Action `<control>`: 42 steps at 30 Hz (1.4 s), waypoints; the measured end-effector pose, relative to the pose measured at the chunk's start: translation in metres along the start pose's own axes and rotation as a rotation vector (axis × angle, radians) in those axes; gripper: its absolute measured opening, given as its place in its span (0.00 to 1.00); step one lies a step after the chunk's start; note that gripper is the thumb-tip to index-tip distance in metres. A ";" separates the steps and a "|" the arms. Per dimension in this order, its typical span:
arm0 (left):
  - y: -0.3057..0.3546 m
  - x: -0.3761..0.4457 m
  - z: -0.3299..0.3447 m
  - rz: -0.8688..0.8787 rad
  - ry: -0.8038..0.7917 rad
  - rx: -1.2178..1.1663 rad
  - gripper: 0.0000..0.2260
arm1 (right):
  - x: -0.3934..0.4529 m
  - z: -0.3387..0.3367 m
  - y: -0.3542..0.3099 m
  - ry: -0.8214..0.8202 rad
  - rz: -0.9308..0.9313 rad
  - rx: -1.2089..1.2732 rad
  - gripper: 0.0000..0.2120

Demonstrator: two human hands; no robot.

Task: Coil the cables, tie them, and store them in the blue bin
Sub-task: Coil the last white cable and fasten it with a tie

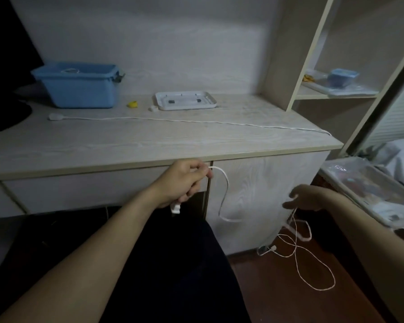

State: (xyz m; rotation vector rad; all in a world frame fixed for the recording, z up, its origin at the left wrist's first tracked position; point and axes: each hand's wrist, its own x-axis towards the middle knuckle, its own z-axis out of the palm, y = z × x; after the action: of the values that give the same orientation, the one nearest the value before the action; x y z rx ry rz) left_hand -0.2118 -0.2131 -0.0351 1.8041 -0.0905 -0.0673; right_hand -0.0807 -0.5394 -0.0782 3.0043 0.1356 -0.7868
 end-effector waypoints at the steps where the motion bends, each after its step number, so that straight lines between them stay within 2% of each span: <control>1: -0.004 -0.008 0.004 -0.011 -0.031 -0.032 0.11 | -0.009 0.004 -0.017 0.044 -0.116 0.071 0.27; 3: -0.011 -0.021 0.008 -0.026 -0.077 -0.064 0.11 | -0.033 0.010 -0.054 0.029 -0.421 0.461 0.28; 6: -0.025 -0.033 0.015 -0.031 -0.051 -0.125 0.11 | -0.072 0.020 -0.106 -0.147 -0.754 0.934 0.21; 9: -0.040 -0.042 0.014 -0.040 0.072 -0.243 0.11 | -0.095 0.029 -0.137 -0.240 -0.882 1.068 0.15; 12: -0.054 -0.053 0.007 -0.041 0.152 -0.208 0.11 | -0.100 0.034 -0.145 -0.180 -0.881 1.077 0.15; 16: -0.071 -0.063 -0.007 -0.070 0.245 0.063 0.12 | -0.086 0.037 -0.129 0.211 -0.758 0.775 0.20; 19: -0.087 -0.067 -0.019 -0.110 0.310 0.325 0.14 | -0.073 0.040 -0.109 0.427 -0.624 0.603 0.23; 23: -0.098 -0.072 -0.028 -0.125 0.444 0.563 0.21 | -0.073 0.031 -0.088 0.826 -0.491 0.682 0.21; 25: -0.100 -0.074 -0.026 -0.159 0.464 0.518 0.23 | -0.074 0.030 -0.084 0.988 -0.439 0.758 0.18; 26: -0.100 -0.075 -0.024 -0.176 0.442 0.387 0.23 | -0.074 0.032 -0.085 1.029 -0.427 0.773 0.17; 27: -0.100 -0.076 -0.020 -0.182 0.402 0.161 0.23 | -0.073 0.036 -0.087 1.042 -0.419 0.779 0.16; 30: -0.091 -0.080 -0.014 -0.158 0.236 -0.727 0.22 | -0.065 0.054 -0.096 0.979 -0.427 0.767 0.17; 31: -0.089 -0.080 -0.014 -0.135 0.212 -0.935 0.21 | -0.063 0.061 -0.100 0.936 -0.454 0.744 0.18; 33: -0.086 -0.077 -0.015 -0.067 0.235 -1.169 0.17 | -0.059 0.077 -0.108 0.798 -0.549 0.670 0.19; 35: -0.086 -0.073 -0.013 -0.016 0.305 -1.220 0.13 | -0.060 0.091 -0.120 0.604 -0.672 0.563 0.17; 38: -0.088 -0.069 -0.008 0.014 0.414 -1.137 0.11 | -0.068 0.112 -0.143 0.376 -0.865 0.377 0.10; 42: -0.104 -0.069 0.001 -0.008 0.499 -0.964 0.10 | -0.078 0.141 -0.168 0.221 -1.014 0.171 0.16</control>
State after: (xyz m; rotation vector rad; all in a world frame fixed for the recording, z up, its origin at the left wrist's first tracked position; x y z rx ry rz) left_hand -0.2777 -0.1830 -0.1362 0.8170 0.2682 0.2916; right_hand -0.2331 -0.3855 -0.1644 3.0287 1.7477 -0.4610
